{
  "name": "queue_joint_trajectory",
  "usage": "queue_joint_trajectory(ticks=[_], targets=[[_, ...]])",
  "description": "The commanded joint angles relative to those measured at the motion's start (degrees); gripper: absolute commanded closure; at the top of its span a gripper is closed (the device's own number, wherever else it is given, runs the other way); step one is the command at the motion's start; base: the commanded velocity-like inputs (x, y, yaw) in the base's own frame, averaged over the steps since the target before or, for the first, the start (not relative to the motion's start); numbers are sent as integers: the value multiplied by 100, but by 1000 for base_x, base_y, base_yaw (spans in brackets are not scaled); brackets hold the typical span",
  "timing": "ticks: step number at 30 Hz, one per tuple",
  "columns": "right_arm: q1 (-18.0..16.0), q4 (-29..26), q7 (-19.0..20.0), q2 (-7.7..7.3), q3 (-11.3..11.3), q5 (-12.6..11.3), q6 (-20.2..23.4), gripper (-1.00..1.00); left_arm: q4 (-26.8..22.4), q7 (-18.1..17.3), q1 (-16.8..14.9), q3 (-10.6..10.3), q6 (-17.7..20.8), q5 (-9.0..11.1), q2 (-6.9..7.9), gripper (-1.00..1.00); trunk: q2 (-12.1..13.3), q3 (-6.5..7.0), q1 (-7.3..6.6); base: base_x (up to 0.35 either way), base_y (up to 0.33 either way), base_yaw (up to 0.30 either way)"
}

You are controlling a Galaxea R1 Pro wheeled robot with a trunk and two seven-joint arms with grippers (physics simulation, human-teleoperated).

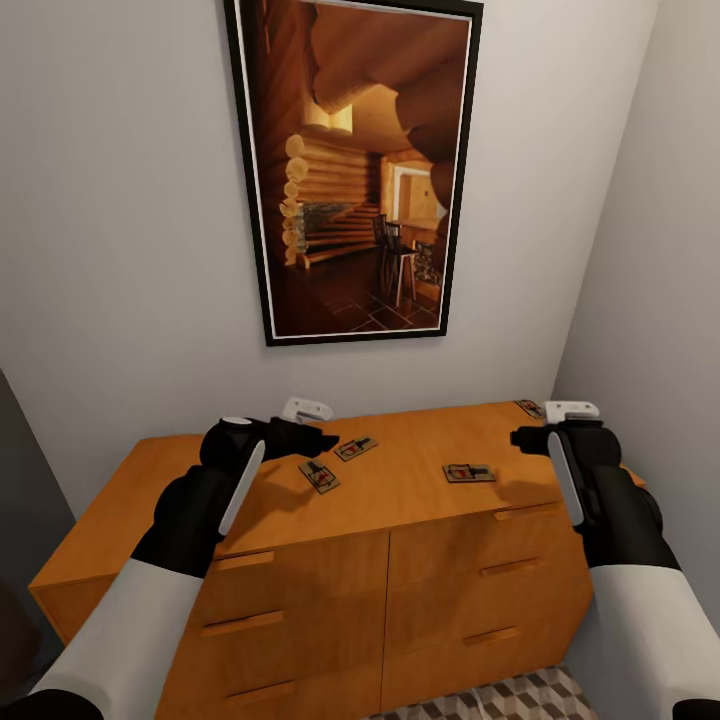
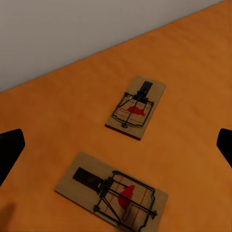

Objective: Take the four mousetraps from the cabinet in the bathroom and place them on the bathroom floor. Make sure all four end up on the same floor surface, and ensure that at least two of them are either under or directly next to the same bathroom sink.

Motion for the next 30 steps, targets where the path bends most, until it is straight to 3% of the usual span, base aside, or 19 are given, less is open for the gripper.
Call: queue_joint_trajectory(ticks=[1, 30], targets=[[-4, -30, -10, -6, 4, 4, 26, -100, 3, -15, -5, -1, 25, -12, -4, -100, -4, -7, 0, 0, 0, 0], [-4, -323, -36, -55, 11, 13, 26, -100, -16, 38, -7, 17, 37, -214, -70, -100, -4, -7, 0, 0, 0, 0]])
